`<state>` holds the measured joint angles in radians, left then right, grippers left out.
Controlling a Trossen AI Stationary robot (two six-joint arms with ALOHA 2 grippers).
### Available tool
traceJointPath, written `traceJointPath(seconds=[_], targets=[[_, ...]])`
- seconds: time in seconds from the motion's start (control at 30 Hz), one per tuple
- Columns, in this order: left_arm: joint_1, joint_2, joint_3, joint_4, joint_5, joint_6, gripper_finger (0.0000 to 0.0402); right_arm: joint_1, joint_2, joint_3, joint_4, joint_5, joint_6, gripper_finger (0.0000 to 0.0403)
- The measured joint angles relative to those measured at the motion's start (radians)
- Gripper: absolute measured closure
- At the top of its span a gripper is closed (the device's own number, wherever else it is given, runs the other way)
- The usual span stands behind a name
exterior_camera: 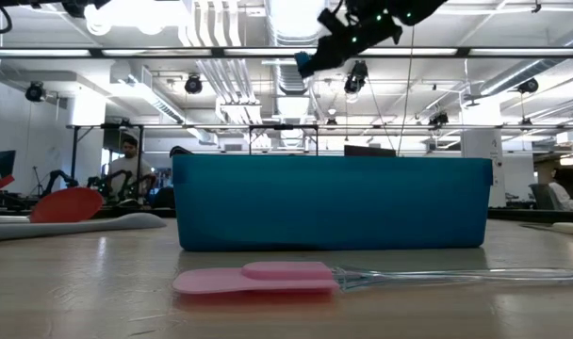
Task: Pick & Place Kitchen Items
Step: Put the blue spatula into the yellow bin
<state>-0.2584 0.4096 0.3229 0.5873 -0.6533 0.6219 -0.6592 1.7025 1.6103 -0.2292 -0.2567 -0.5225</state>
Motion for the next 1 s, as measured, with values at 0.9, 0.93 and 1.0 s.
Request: traceJointPath(seconds=[0.9, 0.93, 1.0], targets=[[0.000, 0.021, -0.002, -0.088, 0.002, -0.370, 0.0168, 0.121, 0.217, 0.009, -0.111, 0.034, 0.022, 0.0385], [0.000, 0.022, -0.002, -0.089, 0.003, -0.371, 0.0168, 0.121, 0.226, 0.020, -0.123, 0.038, 0.024, 0.0385], [0.000, 0.024, -0.002, -0.089, 0.003, -0.373, 0.0168, 0.121, 0.254, 0.058, -0.165, 0.047, 0.027, 0.0385]])
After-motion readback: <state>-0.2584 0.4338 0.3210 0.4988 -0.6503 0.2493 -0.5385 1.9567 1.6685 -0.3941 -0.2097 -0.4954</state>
